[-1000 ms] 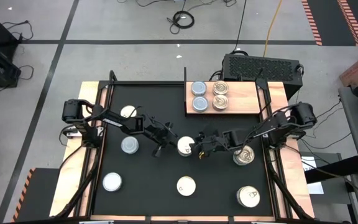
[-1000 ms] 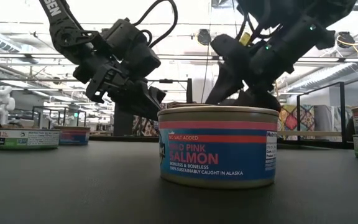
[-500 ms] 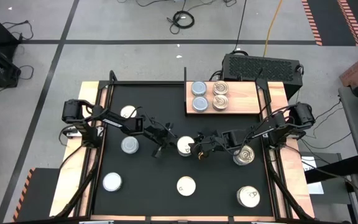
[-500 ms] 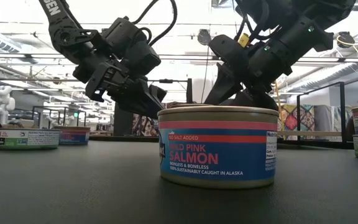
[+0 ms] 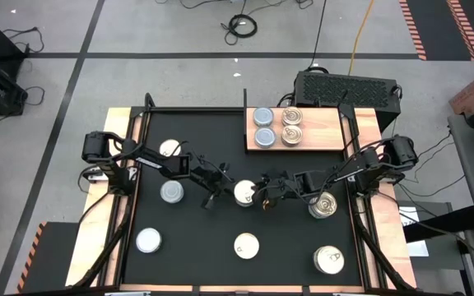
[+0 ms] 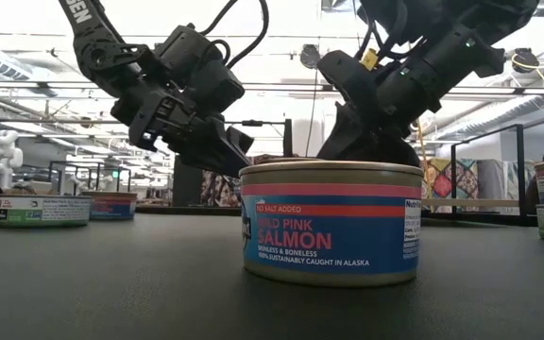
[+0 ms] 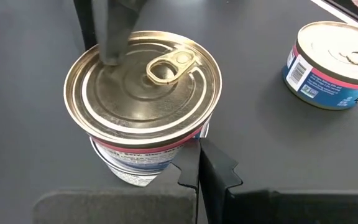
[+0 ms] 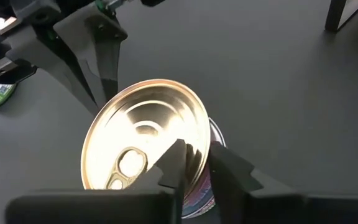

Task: Stack canned seafood by type on shelf
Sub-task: Stack the blue pink tuna can on top of the other blue pink tuna can on the shelf

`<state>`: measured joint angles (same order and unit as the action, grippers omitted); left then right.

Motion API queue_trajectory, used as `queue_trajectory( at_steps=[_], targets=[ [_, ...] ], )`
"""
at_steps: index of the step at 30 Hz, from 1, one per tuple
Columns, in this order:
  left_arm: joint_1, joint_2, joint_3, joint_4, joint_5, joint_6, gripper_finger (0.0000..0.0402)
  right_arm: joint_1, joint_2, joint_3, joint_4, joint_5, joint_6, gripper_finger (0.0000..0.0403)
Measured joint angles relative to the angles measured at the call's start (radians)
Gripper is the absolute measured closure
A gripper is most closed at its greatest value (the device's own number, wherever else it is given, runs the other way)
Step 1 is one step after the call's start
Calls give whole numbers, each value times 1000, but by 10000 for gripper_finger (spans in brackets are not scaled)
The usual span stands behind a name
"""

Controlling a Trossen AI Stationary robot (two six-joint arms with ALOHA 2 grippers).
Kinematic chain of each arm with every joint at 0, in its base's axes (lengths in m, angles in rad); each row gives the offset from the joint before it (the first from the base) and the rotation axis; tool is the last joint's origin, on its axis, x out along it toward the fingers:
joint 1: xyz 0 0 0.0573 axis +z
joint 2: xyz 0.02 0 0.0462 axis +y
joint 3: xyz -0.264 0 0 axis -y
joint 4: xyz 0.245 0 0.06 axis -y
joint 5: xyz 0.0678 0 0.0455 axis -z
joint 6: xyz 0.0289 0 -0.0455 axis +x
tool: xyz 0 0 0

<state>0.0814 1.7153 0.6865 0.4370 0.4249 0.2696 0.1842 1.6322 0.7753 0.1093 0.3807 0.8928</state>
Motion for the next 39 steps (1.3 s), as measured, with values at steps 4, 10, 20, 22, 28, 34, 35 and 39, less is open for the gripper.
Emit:
queue_trajectory(
  at_steps=[4, 10, 20, 22, 28, 34, 35, 39],
  targets=[
    [-1, 0, 0, 1, 2, -1, 396, -5, -1, 0, -1, 3, 0, 393],
    [-1, 0, 0, 2, 1, 0, 396, -26, -7, 0, -5, -31, 4, 401],
    [18, -1, 0, -16, -26, 2, 396, -44, -52, -2, -44, -69, -20, 402],
    [28, -1, 0, -24, -25, 1, 396, -47, -67, -2, -54, -67, -26, 402],
    [44, -1, 0, -26, -23, 1, 396, -67, -75, -2, -73, -54, -29, 402],
    [43, -1, 0, -26, -17, 1, 396, -100, -78, -2, -52, -82, -42, 402],
    [43, -1, 0, -26, -16, 1, 396, -106, -79, -2, -46, -93, -42, 402],
    [43, -1, 0, -26, -15, 2, 396, -129, -84, -2, -24, -127, -45, 402]
  ],
)
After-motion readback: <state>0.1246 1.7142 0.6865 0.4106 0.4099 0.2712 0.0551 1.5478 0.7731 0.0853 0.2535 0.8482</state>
